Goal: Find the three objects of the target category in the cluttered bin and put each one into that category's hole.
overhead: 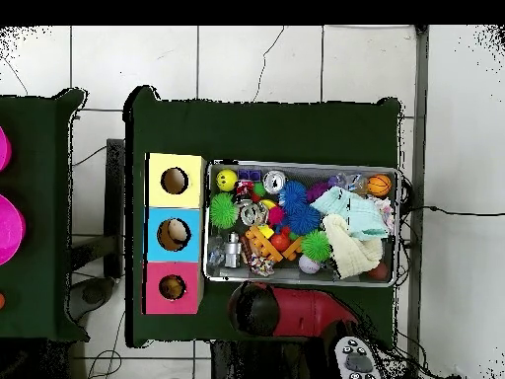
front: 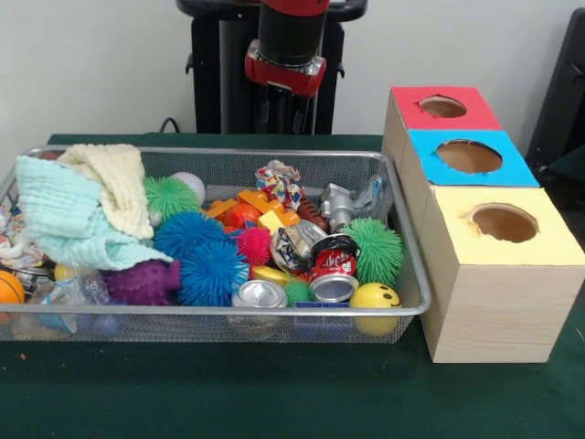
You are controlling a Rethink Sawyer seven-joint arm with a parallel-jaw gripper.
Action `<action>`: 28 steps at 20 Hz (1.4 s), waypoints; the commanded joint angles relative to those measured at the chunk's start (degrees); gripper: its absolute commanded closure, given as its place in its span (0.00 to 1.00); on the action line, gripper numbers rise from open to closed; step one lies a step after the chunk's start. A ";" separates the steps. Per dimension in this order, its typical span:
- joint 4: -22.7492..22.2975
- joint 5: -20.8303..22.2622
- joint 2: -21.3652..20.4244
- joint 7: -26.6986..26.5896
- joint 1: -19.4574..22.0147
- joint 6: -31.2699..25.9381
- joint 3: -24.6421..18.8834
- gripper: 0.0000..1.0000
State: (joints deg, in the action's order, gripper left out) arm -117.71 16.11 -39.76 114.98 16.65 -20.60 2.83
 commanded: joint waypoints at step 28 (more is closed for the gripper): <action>6.75 4.91 1.61 -1.05 3.49 3.66 -7.29 0.00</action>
State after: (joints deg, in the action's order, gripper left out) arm -117.67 18.18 -39.76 114.98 18.34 -20.46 0.85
